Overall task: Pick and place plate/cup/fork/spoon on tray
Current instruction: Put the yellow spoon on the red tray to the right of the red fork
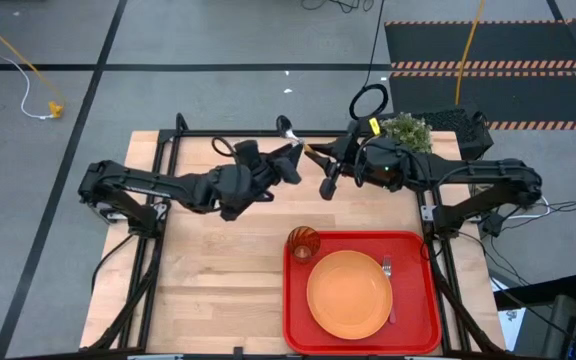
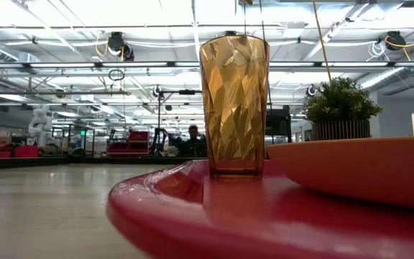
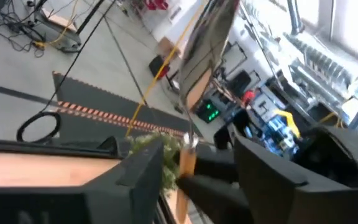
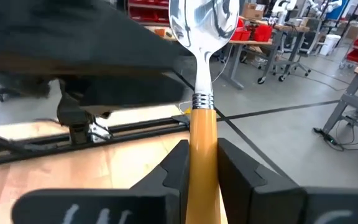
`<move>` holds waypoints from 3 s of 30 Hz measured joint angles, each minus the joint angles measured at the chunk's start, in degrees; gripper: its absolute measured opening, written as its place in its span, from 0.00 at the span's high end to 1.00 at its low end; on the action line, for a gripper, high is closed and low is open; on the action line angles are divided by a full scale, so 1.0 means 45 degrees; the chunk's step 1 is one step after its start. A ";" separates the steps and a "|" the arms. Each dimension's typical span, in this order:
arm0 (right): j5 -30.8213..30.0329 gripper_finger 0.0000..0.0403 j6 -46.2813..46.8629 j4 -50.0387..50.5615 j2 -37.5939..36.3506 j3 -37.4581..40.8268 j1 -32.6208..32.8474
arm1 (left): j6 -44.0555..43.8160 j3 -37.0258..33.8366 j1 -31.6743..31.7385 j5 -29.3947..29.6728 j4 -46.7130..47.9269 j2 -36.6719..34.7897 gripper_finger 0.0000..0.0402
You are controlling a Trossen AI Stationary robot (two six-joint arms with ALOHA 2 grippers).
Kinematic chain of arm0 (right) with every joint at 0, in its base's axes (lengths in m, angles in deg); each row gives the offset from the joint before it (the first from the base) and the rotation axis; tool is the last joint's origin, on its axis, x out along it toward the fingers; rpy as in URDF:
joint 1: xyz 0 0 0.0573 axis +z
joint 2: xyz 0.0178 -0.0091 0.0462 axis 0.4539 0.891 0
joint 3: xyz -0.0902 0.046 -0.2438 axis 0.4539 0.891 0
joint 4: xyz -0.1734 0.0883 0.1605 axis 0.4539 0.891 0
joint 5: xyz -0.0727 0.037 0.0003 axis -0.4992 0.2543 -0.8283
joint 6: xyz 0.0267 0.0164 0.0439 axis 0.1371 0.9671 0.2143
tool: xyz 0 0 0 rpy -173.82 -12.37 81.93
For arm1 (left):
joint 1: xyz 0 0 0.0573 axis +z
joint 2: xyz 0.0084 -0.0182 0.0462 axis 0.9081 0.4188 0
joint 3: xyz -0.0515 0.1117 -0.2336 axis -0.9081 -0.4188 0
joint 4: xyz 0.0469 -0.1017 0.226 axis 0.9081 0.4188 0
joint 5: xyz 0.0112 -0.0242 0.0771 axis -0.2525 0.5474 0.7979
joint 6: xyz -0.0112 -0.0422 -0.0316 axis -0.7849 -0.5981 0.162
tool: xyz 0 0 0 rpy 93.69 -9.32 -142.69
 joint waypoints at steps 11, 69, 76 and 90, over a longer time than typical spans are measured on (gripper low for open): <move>-0.0029 0.88 0.1271 0.1952 -0.0981 0.0005 0.0005 | -0.2880 0.0005 -0.0744 -0.0885 0.6283 -0.1701 0.41; 0.3295 0.88 2.7354 1.5773 0.0769 0.0000 1.1675 | -0.1346 -0.0622 -0.2011 -0.5754 1.4709 -0.3985 0.41; 0.4424 0.88 2.7348 1.6116 0.1771 0.0584 1.2503 | -0.1297 -0.0622 -0.2012 -0.5763 1.4713 -0.3985 0.41; 0.6584 0.88 2.9435 1.2660 0.1911 0.4494 1.3782 | -0.2172 -0.0622 -0.2007 -0.5767 1.4709 -0.3985 0.41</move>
